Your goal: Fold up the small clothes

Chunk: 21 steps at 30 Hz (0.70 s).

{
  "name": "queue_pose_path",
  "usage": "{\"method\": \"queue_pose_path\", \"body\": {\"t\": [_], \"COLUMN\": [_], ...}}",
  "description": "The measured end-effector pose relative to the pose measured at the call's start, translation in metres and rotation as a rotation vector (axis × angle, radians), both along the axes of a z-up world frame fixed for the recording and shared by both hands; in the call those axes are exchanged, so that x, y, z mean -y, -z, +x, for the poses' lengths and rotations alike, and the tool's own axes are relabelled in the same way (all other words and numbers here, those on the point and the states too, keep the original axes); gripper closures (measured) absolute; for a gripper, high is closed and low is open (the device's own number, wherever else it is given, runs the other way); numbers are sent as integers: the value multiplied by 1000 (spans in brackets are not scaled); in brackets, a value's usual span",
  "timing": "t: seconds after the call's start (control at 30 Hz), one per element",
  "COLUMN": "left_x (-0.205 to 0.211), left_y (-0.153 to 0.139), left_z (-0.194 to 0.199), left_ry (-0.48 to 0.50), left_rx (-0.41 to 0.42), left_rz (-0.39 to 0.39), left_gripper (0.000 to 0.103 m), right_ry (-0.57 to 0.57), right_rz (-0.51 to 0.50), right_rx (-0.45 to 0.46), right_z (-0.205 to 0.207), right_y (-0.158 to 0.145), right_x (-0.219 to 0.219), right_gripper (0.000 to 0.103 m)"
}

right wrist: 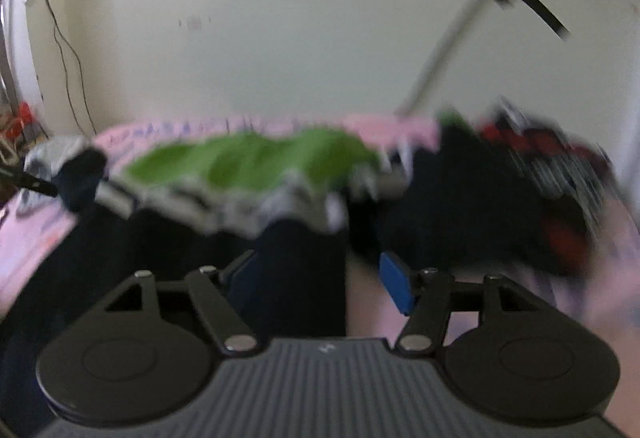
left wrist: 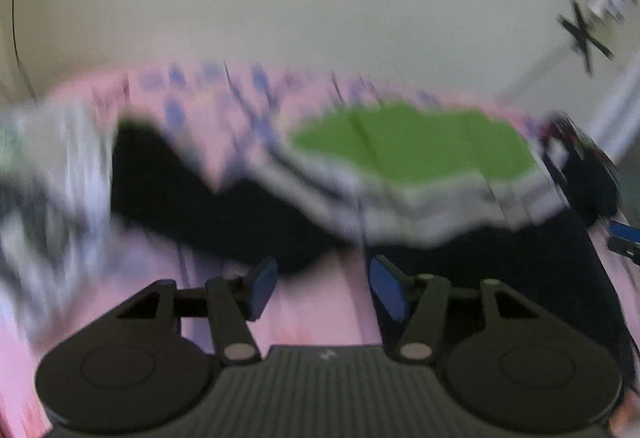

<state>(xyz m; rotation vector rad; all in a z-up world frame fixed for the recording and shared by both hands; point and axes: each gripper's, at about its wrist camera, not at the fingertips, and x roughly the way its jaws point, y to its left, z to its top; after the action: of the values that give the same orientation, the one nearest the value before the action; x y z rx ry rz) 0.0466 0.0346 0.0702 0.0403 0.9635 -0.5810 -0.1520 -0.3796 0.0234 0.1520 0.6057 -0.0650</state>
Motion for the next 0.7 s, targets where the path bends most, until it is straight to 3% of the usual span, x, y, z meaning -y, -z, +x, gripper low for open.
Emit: {"method": "queue_pose_path", "body": {"t": [0.17,0.23,0.43,0.47,0.5,0.53,0.57,0.6,0.7], "left_x": [-12,-10,6,10,15,19,22,24,13], "left_y": [27,33,33,34,36,37,37,36,32], "left_z": [-58,-72,-103,-108,-113,-120,-125,-130,-126], "left_ry": [66,76,159,172,178,171,173,170,148], "left_rx": [-157,-128,-146,-151,-153,-118,-90,-65,-104], "left_rz": [-75,-80,-111,-99,-77,-55,-28,8,-23], "left_gripper": [48,40,39,39,41,44,65,93,92], "right_ry": [43,52,38,38,31,30,33,36,44], "right_rz": [26,47,78,74,75,65,51,50,62], "right_rx": [-75,-83,-75,-66,-60,-55,-49,-47,-54], "right_z": [-70,-88,-126,-131,-131,-131,-129,-127,-125], "right_y": [23,29,31,33,35,36,36,36,31], "right_x": [-18,-25,-47,-52,-59,-65,-71,-75,-82], "right_gripper": [48,48,48,42,44,59,78,91,95]}}
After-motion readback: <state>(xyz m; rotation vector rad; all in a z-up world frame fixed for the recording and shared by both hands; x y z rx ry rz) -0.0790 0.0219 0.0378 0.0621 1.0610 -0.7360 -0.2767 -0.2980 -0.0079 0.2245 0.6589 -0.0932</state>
